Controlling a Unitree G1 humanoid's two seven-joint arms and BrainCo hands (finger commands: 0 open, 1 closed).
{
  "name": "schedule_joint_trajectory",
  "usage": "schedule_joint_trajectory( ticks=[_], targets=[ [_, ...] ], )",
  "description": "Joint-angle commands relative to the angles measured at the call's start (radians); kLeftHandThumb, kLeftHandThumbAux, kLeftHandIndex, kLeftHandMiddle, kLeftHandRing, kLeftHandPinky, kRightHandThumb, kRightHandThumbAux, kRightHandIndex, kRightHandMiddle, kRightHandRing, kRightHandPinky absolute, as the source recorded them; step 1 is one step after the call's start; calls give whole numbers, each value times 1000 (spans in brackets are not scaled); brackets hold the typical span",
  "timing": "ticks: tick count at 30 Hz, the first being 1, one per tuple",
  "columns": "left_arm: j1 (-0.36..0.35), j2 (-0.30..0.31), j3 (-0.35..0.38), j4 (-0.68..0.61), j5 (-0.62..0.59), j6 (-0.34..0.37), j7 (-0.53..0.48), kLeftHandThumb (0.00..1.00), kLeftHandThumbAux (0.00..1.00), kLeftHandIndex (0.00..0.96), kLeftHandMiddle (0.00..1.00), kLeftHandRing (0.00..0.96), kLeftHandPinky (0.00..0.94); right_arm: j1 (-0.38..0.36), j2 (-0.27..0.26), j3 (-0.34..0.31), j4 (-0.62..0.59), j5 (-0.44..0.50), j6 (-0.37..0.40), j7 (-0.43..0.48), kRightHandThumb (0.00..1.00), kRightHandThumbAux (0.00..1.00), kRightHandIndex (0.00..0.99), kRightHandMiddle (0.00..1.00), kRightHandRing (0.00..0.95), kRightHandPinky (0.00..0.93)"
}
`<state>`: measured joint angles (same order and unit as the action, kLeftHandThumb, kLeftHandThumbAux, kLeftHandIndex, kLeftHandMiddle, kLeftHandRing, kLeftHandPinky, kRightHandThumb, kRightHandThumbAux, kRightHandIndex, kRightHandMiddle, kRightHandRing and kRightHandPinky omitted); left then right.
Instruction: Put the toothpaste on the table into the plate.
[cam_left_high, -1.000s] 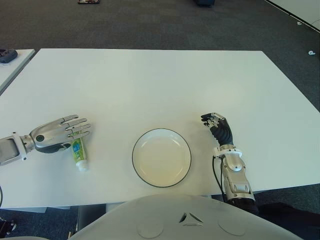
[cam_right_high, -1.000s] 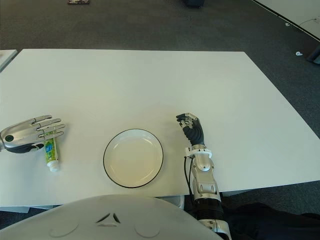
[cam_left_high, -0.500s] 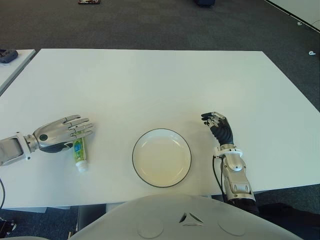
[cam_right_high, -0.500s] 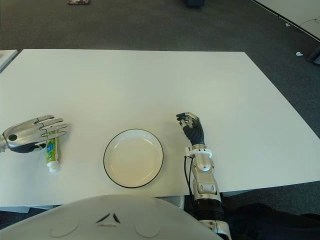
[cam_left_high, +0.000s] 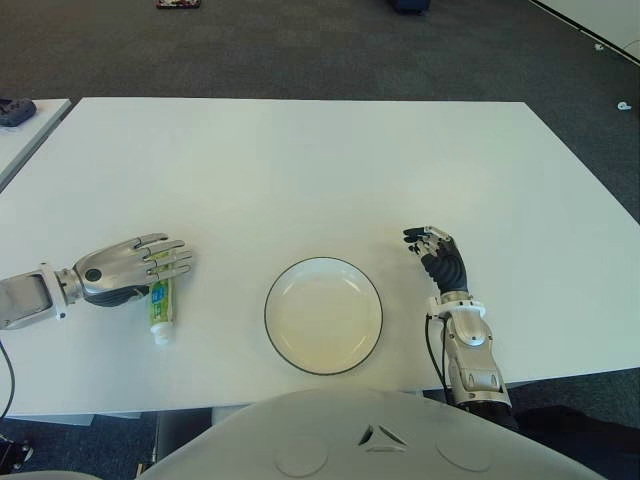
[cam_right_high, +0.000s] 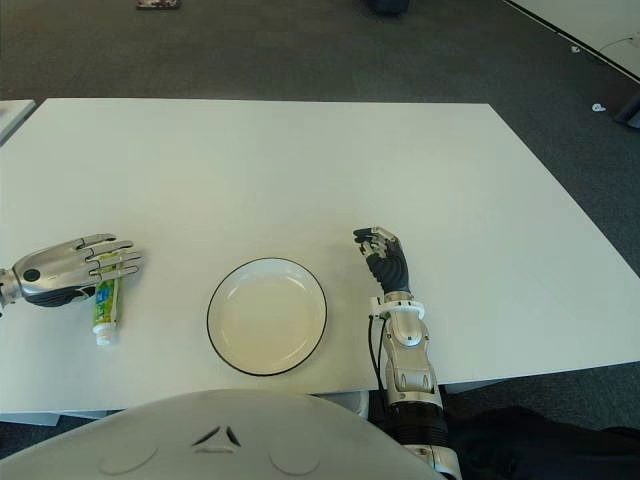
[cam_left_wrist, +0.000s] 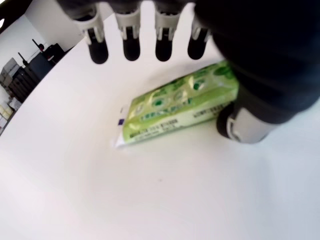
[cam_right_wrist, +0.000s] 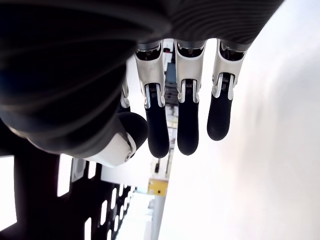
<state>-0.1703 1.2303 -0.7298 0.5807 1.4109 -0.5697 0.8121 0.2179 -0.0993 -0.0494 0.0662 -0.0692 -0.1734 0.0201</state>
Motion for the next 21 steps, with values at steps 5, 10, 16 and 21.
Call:
schedule_joint_trajectory(
  ticks=[5, 10, 16, 21],
  targets=[
    [17, -81, -88, 52, 44, -45, -7, 413, 569, 0, 0, 0, 42, 9, 6, -4, -6, 19, 3, 6, 693, 729, 423, 380, 345, 353],
    [-14, -106, -143, 92, 103, -15, 29, 440, 567, 0, 0, 0, 47, 10, 7, -6, -5, 23, 1, 6, 692, 729, 423, 377, 346, 365],
    [-42, -104, -188, 100, 138, 8, 42, 451, 559, 2, 29, 21, 112, 12, 7, -5, -7, 25, 5, 4, 692, 729, 423, 371, 343, 361],
    [-62, -101, -213, 103, 149, 11, 55, 450, 565, 88, 116, 110, 196, 13, 7, -5, -8, 21, 9, 0, 692, 729, 423, 371, 344, 364]
  ],
)
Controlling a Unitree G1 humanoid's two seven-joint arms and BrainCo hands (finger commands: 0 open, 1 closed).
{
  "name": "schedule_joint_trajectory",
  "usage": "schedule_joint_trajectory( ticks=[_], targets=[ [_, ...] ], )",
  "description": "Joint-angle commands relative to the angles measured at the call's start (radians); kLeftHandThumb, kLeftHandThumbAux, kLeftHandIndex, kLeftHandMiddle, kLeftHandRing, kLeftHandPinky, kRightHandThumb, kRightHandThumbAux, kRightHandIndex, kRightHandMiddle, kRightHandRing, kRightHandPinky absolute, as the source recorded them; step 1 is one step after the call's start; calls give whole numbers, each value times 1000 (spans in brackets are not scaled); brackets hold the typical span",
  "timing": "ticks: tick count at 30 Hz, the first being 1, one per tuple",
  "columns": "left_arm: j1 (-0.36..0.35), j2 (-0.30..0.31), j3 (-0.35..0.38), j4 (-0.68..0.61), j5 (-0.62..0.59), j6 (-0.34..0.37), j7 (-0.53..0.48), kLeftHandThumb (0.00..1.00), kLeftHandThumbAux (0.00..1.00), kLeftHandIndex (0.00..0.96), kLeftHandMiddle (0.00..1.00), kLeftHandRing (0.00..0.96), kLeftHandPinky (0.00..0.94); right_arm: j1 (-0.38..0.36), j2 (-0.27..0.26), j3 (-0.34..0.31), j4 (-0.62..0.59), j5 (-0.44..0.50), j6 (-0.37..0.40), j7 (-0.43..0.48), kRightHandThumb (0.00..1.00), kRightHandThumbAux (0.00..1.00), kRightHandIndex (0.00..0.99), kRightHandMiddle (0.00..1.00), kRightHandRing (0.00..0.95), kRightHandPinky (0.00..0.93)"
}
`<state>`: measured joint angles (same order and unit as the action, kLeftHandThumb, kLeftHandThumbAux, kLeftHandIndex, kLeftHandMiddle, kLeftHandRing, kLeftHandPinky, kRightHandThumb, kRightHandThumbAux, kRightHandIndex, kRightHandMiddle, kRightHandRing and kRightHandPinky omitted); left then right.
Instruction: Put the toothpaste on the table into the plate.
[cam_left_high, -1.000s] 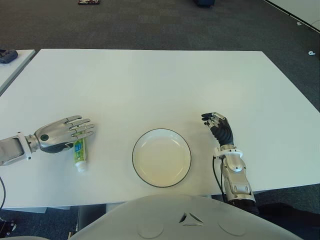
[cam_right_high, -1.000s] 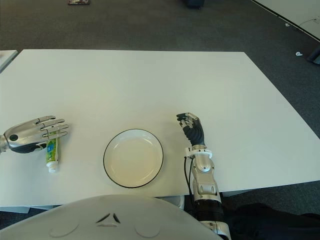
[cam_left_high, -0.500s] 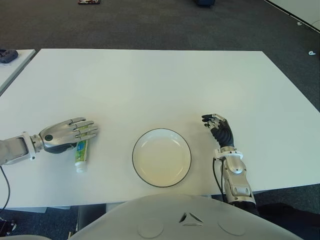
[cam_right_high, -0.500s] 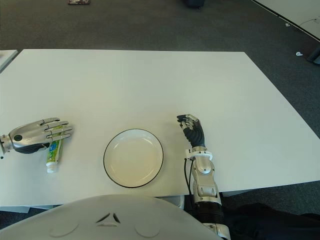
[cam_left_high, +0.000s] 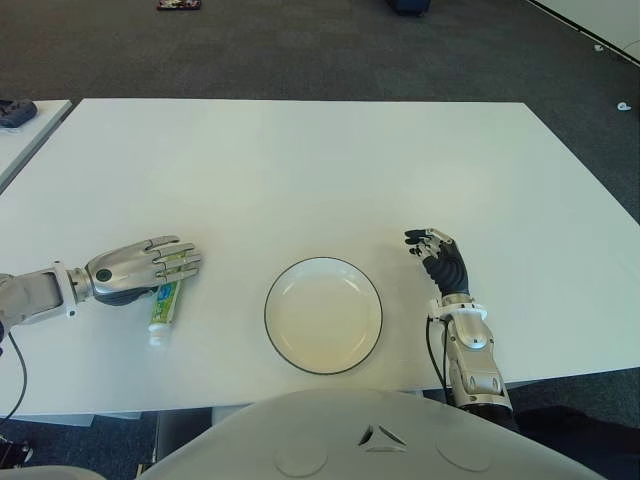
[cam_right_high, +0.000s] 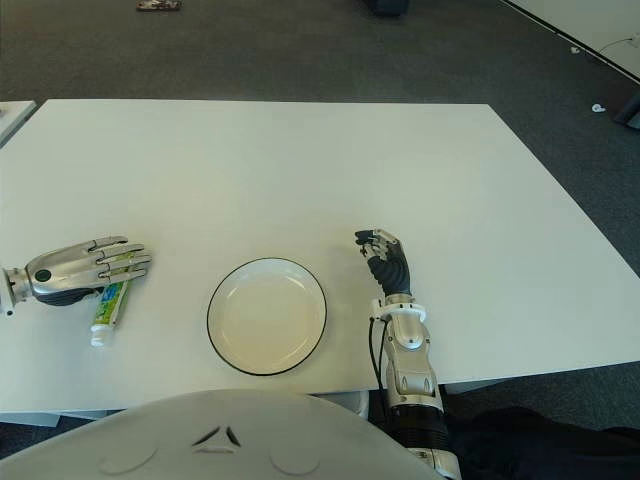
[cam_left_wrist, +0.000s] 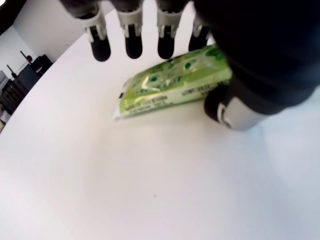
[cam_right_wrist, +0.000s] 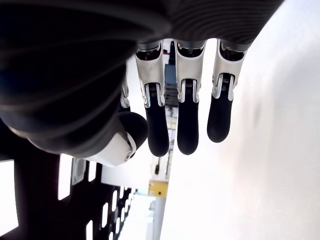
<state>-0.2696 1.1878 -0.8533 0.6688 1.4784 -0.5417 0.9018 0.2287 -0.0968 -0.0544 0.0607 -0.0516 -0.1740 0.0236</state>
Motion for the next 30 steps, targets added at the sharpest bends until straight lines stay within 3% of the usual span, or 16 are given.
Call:
schedule_joint_trajectory(
  ticks=[1, 7, 9, 11, 18, 30],
  targets=[
    [34, -58, -94, 16, 84, -15, -28, 460, 561, 177, 176, 171, 244, 3, 5, 1, -4, 3, 10, -4, 692, 729, 423, 371, 344, 362],
    [22, -49, -122, 14, 104, 18, 62, 549, 544, 416, 415, 406, 448, 4, 4, 1, -5, 1, 13, -6, 692, 729, 423, 368, 338, 347],
    [17, -50, -130, 23, 102, 19, 85, 647, 631, 427, 490, 481, 513, 4, 5, 1, -5, 1, 13, -6, 691, 729, 423, 366, 336, 349],
    [19, -53, -132, 45, 91, 32, 117, 681, 660, 431, 533, 527, 552, 5, 5, 1, -5, 1, 13, -6, 691, 729, 423, 366, 335, 353],
    [27, -74, -132, 105, 52, 38, 134, 715, 690, 437, 704, 711, 728, 7, 5, 1, -8, 0, 10, -10, 693, 730, 424, 371, 343, 370],
    [28, -70, -130, 114, 6, 25, 15, 717, 699, 439, 792, 807, 843, 8, 3, -1, -7, 1, 9, -10, 692, 731, 422, 375, 349, 374]
  ],
)
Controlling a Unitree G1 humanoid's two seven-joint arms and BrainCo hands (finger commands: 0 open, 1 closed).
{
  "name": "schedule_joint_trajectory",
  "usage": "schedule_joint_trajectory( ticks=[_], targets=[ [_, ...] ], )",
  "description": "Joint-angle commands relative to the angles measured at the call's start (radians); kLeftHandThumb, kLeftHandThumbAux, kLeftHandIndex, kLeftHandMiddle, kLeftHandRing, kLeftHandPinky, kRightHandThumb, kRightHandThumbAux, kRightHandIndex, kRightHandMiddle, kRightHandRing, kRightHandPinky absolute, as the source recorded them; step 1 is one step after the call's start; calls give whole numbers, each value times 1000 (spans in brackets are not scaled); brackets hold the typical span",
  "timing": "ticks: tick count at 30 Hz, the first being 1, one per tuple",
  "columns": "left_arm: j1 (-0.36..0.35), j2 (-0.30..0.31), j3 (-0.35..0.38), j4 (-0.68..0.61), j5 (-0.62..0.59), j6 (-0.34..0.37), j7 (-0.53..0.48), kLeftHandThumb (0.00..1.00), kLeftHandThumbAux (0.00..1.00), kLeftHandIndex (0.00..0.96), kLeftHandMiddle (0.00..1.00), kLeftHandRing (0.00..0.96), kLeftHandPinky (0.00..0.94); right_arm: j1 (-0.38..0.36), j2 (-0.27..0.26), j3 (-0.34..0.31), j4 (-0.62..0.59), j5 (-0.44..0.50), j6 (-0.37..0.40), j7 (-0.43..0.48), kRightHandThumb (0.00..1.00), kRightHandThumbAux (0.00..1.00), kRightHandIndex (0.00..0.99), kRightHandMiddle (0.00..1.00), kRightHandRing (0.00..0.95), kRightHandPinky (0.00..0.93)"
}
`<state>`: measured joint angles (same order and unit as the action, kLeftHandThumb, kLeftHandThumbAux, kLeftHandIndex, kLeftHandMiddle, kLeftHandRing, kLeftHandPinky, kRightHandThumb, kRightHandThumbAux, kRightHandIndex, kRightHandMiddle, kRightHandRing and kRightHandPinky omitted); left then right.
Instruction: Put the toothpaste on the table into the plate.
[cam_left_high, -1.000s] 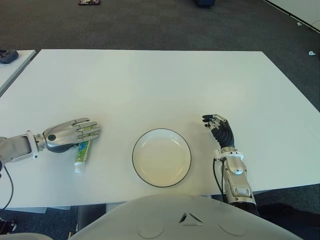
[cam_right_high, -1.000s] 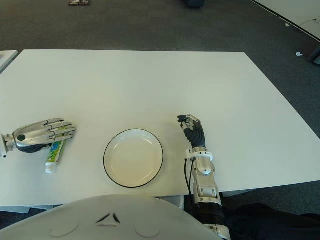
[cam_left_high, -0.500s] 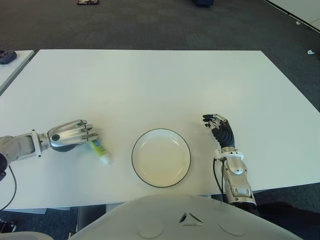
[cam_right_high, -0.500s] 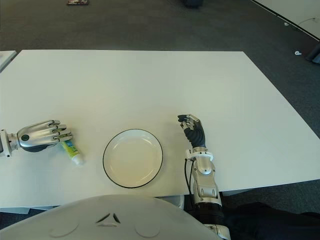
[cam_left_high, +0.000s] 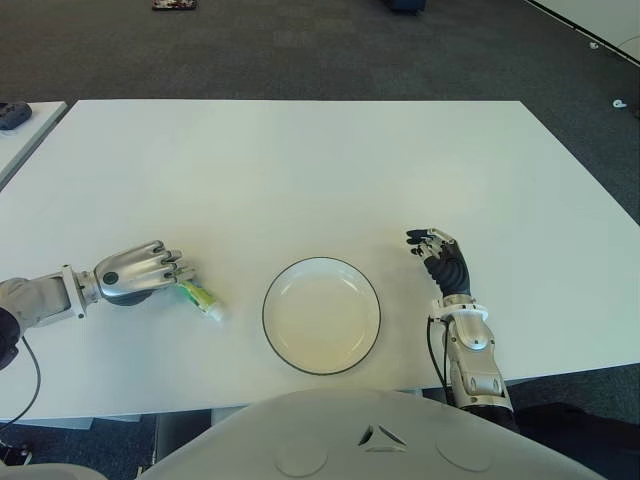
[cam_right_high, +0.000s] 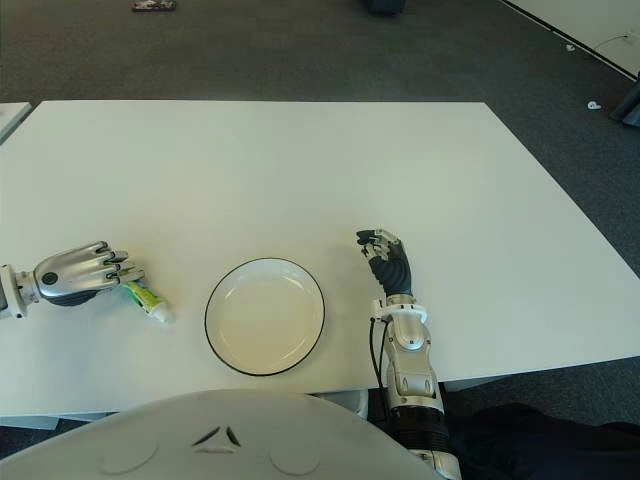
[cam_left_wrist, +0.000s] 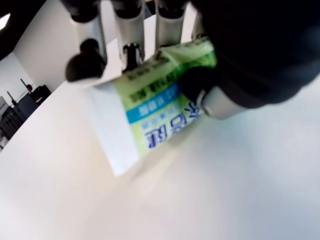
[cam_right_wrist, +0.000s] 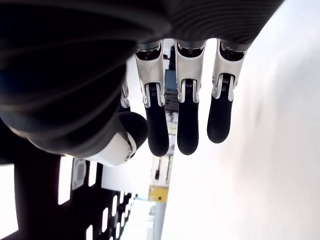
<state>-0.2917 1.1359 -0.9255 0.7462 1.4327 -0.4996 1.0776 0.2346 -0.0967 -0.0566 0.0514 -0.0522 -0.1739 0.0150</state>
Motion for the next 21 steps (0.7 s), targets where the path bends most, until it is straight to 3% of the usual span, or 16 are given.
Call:
schedule_joint_trajectory(
  ticks=[1, 17, 21],
  targets=[
    [49, -18, -59, 36, 51, -19, -166, 717, 699, 439, 793, 809, 845, 2, 3, 1, 3, 1, 8, -2, 692, 731, 422, 375, 349, 374],
    [23, -28, -76, 33, 52, -60, -177, 716, 701, 440, 835, 856, 887, -1, 1, -2, 7, 2, 9, -3, 695, 731, 424, 373, 348, 371],
    [52, -37, -29, 40, -35, -57, -224, 716, 701, 441, 847, 867, 892, -2, 1, -4, 10, 2, 9, -4, 694, 732, 423, 370, 345, 371]
  ],
)
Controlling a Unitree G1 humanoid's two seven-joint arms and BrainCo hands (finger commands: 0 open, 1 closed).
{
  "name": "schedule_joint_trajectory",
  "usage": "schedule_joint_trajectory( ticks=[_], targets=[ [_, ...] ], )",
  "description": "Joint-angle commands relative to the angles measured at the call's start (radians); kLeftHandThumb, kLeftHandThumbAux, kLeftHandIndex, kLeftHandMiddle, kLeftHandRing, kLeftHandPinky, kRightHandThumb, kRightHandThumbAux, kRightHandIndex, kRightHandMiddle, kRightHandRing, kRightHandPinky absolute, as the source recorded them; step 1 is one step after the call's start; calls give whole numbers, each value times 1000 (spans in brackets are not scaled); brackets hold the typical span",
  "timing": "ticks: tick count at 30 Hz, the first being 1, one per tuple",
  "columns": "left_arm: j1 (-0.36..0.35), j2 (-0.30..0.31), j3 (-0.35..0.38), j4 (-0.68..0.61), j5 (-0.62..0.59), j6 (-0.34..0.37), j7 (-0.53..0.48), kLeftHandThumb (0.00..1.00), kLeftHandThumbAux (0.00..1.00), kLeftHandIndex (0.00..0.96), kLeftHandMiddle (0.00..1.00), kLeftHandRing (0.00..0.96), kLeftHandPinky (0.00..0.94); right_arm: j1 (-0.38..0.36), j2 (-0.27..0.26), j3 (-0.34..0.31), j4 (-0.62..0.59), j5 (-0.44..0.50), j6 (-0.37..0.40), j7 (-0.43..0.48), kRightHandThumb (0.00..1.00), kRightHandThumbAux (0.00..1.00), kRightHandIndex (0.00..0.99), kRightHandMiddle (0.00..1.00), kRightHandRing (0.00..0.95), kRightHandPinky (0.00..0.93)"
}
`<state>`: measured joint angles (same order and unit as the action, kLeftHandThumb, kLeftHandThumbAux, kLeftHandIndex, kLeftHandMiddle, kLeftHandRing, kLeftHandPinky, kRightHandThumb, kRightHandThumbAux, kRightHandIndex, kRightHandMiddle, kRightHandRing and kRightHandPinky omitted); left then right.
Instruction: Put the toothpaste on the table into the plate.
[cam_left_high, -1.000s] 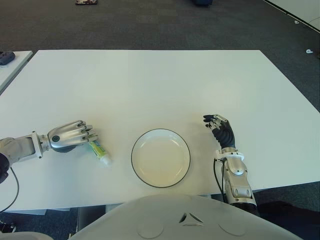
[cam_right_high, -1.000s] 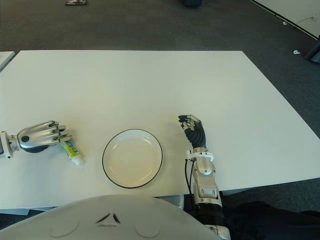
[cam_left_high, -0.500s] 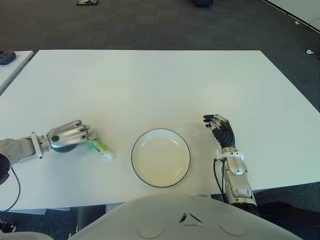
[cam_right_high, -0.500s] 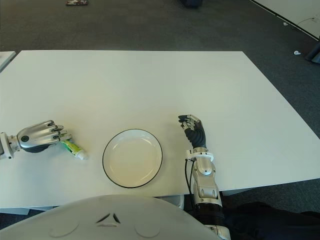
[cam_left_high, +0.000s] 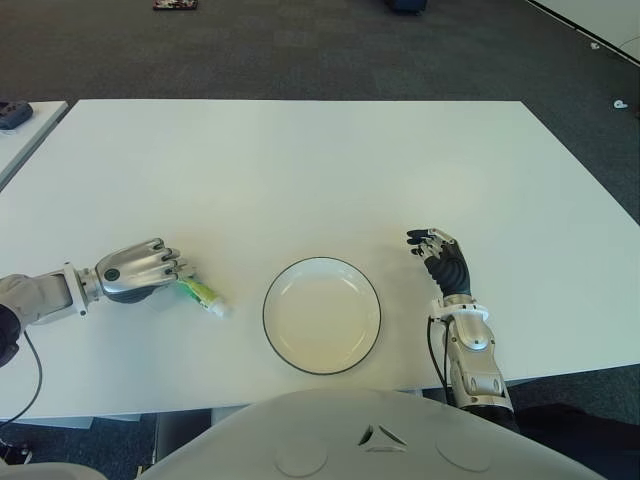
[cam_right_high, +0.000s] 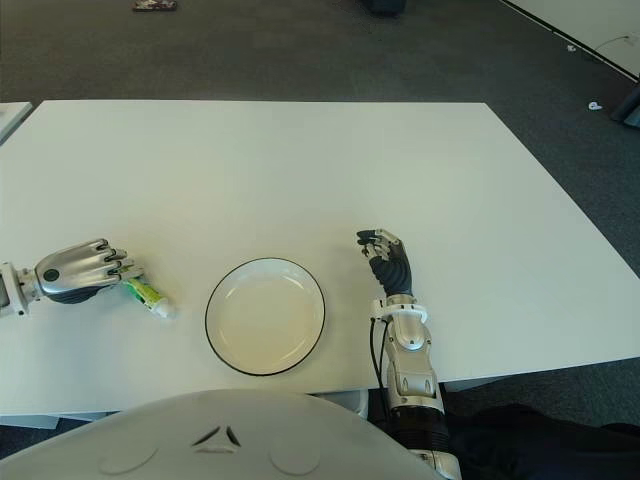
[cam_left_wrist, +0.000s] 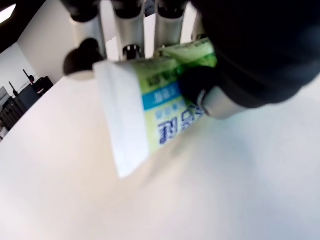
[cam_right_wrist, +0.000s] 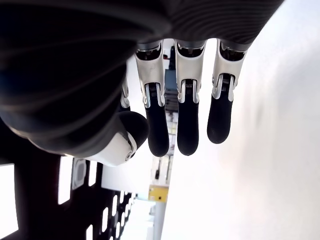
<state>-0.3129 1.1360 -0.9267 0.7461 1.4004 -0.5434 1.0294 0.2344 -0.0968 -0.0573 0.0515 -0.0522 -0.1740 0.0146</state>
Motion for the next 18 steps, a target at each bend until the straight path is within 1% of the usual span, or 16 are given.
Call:
schedule_joint_trajectory(
  ticks=[1, 4, 6, 7, 10, 14, 16, 17, 18],
  targets=[
    [80, -39, -19, 41, -18, -11, -185, 715, 701, 441, 846, 865, 884, -3, 1, -3, 11, 3, 9, -3, 693, 732, 422, 369, 345, 371],
    [94, -51, 13, 52, -85, -11, -227, 714, 703, 440, 839, 856, 864, -5, 1, -4, 13, 3, 7, -4, 693, 733, 421, 368, 344, 371],
    [74, -99, 40, 129, -144, -17, -263, 712, 704, 440, 829, 845, 853, -7, 1, -4, 16, 1, 4, -5, 692, 733, 421, 369, 345, 374],
    [61, -116, 62, 143, -190, -32, -302, 712, 705, 440, 827, 843, 851, -8, 1, -4, 17, 0, 2, -6, 692, 733, 421, 369, 346, 375],
    [43, -136, 93, 149, -259, -51, -367, 711, 706, 439, 819, 835, 846, -11, 1, -4, 22, -1, 0, -7, 692, 735, 419, 370, 349, 380],
    [44, -170, 154, 145, -388, -73, -462, 711, 707, 440, 819, 837, 848, -14, 1, -4, 24, 0, 0, -7, 691, 736, 418, 372, 351, 381],
    [67, -187, 210, 122, -520, -104, -536, 712, 707, 441, 827, 841, 851, -17, 1, -4, 26, 1, 1, -5, 690, 736, 418, 372, 351, 380],
    [96, -188, 247, 66, -629, -105, -610, 713, 707, 441, 830, 842, 851, -18, 0, -4, 27, 2, 1, -4, 690, 736, 418, 371, 351, 380],
    [116, -187, 272, 24, -704, -103, -665, 714, 707, 442, 838, 845, 849, -19, 0, -4, 28, 2, 1, -3, 689, 736, 417, 370, 351, 380]
  ],
)
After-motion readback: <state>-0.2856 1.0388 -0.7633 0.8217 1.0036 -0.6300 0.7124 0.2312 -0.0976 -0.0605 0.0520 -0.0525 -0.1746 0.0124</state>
